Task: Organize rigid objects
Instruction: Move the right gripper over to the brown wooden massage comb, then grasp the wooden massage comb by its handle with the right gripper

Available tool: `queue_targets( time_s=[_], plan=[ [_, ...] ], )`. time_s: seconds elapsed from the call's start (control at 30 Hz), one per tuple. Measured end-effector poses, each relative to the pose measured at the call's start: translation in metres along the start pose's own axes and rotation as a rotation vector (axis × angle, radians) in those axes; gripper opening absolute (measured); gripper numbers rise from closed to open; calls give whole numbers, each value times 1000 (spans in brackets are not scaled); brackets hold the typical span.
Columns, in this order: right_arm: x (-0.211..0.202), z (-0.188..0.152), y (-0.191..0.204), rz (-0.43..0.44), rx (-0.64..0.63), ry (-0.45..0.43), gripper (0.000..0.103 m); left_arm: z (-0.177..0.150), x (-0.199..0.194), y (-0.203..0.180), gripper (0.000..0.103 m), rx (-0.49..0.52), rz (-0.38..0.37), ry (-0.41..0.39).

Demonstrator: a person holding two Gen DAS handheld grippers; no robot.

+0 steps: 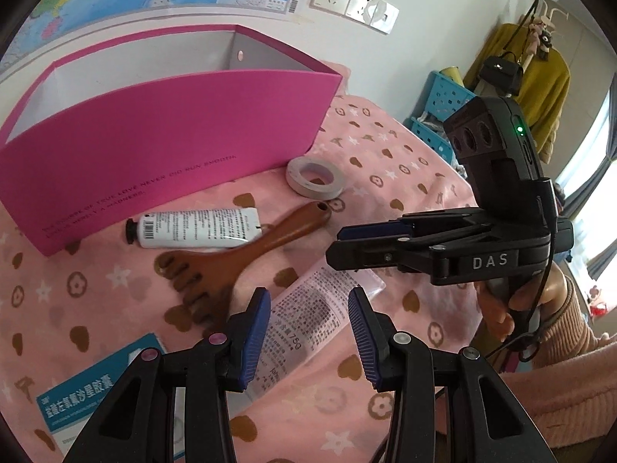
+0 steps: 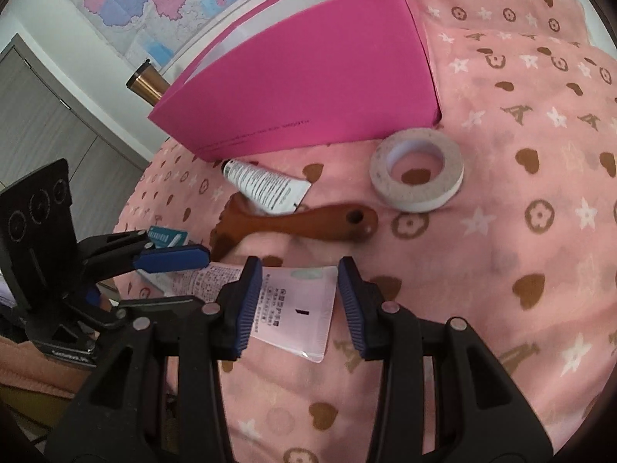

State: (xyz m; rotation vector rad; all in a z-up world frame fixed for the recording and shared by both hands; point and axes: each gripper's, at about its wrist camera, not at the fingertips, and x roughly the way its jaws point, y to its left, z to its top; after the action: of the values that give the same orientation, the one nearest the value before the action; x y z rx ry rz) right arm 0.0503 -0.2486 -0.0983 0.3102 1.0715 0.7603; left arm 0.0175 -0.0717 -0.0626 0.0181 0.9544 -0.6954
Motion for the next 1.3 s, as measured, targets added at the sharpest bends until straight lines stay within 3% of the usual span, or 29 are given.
queue_targets(
  time_s=[0.17, 0.43, 0.67, 0.9, 1.0, 1.1, 1.3],
  plan=[
    [-8, -4, -8, -30, 11, -16, 43, 2, -3, 4, 43, -19, 10, -12],
    [-9, 5, -20, -46, 54, -77, 44, 5, -22, 35, 43, -125, 116, -69],
    [-4, 10, -23, -49, 67, -98, 45, 6, -11, 48, 43, -166, 151, -34],
    [4, 12, -16, -45, 39, -101, 49, 3, 9, 50, 43, -183, 148, 47],
    [5, 12, -12, -52, 24, -106, 51, 2, 10, 49, 47, -178, 142, 43],
    [4, 12, -15, -29, 41, -117, 51, 2, 10, 49, 49, -169, 142, 43],
    [-15, 15, -16, 109, 50, -206, 54, 2, 10, 50, 49, -171, 136, 40]
  ],
)
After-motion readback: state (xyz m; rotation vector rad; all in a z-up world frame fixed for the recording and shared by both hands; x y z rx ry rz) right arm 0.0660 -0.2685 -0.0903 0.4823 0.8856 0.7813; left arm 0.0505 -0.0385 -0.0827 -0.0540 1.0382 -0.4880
